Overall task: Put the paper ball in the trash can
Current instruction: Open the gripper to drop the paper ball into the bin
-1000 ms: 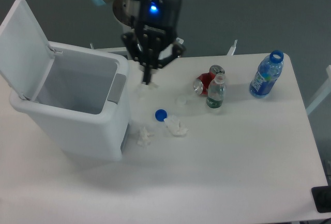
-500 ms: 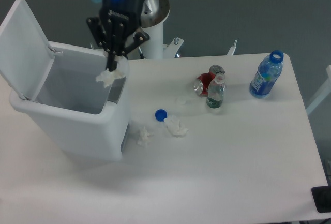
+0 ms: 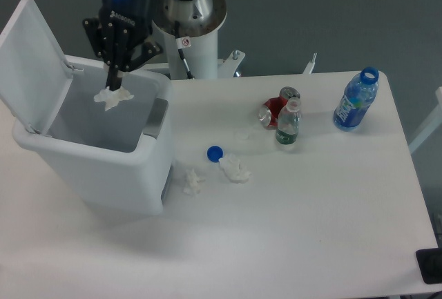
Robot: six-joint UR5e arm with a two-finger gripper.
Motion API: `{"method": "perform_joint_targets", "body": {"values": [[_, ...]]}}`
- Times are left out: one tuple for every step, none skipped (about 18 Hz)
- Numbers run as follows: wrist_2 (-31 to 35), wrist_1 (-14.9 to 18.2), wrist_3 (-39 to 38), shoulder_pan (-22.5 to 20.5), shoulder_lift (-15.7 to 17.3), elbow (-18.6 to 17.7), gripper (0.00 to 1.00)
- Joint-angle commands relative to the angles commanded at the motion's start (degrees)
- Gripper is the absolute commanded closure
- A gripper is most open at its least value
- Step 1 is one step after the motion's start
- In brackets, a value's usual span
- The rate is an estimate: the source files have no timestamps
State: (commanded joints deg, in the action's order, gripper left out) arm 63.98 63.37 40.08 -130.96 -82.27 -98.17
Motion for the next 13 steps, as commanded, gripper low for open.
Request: {"method": "perform_joint_targets", "body": {"values": [[0.0,0.0,0.18,0.18,-0.09,0.0,0.56],[0.09,-0.17,0.26,0.35,-0.17,0.0,0.46],[0.09,-0.35,0.35,0.35,-0.26,0.0,0.39],[0.09,-0.53,0.44,0.35,-0.26,0.0,0.29],[0.09,-0.53,0.79,0.35,-0.26,0.0,0.2],[0.09,-0.53,1.05,0.35,-0.18,0.09,0.19],[0.09,-0.53,1.06,0.35,-0.09,0.09,0.13],[0.09,-0.53,1.23,0.27,0.0,0.17,0.07],[0.17,-0.62,1.41,0.01,-0.09,0.26,0.03],[0.26,-0.62,1.32,-0.43,-0.17,0.44,0.01],[0.35,-0.53,1.23,-0.96,-0.18,0.7,0.0],[0.53,-0.62,1.23,-2.01,-0.09,0.79,0.0],[0.79,-0.7,1.23,-3.5,0.0,0.79,0.0]]}}
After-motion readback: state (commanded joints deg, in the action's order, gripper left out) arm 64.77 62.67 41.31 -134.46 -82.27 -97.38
